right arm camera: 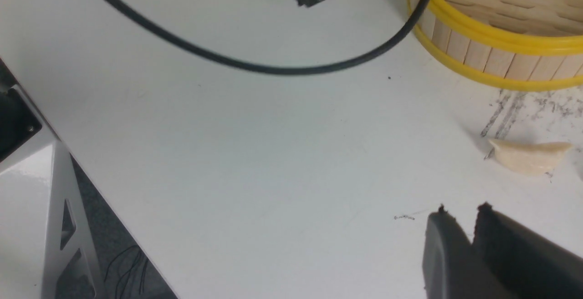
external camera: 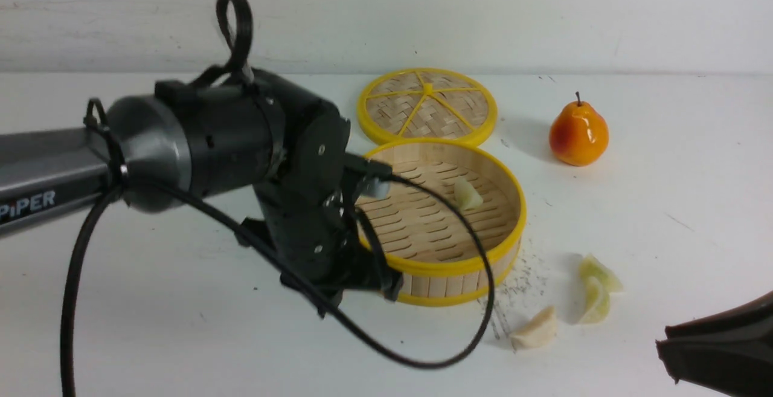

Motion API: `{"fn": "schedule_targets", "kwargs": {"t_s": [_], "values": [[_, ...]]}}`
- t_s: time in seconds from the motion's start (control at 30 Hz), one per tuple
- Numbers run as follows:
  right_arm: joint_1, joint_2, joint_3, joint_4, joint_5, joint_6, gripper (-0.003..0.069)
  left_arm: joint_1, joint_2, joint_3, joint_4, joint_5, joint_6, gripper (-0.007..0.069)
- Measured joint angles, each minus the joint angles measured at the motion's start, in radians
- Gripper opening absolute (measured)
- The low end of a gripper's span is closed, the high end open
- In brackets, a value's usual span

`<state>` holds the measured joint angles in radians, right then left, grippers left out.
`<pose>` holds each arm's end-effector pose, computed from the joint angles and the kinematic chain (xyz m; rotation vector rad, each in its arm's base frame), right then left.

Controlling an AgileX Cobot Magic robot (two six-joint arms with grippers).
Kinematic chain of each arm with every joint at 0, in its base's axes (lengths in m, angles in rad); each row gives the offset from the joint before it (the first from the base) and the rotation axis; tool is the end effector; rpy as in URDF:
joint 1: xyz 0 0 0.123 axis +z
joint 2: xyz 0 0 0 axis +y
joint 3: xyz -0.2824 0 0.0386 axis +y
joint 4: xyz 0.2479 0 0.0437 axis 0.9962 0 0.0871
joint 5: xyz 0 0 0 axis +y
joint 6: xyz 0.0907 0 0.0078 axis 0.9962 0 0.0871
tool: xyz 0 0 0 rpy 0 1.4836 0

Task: Put the dumplings into the steamer on the white table.
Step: 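Place the dumpling into the bamboo steamer basket with the left gripper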

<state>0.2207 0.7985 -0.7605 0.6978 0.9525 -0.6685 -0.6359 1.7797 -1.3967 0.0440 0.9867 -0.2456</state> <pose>0.1216 0.0762 0.3322 -0.7564 2.1594 0.6445 0.2984 -0.2161 0.2519 0.5814 2.8015 -0.1251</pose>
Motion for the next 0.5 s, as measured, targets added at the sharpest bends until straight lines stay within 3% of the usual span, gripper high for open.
{"fn": "schedule_targets", "kwargs": {"t_s": [0.2, 0.5], "values": [[0.000, 0.000, 0.000, 0.000, -0.001, 0.000, 0.0097, 0.000, 0.063, -0.287, -0.021, 0.012, 0.008, -0.0014], [0.000, 0.000, 0.000, 0.000, -0.001, 0.000, 0.0097, 0.017, 0.383, -0.670, -0.044, 0.087, -0.012, -0.0014]]}}
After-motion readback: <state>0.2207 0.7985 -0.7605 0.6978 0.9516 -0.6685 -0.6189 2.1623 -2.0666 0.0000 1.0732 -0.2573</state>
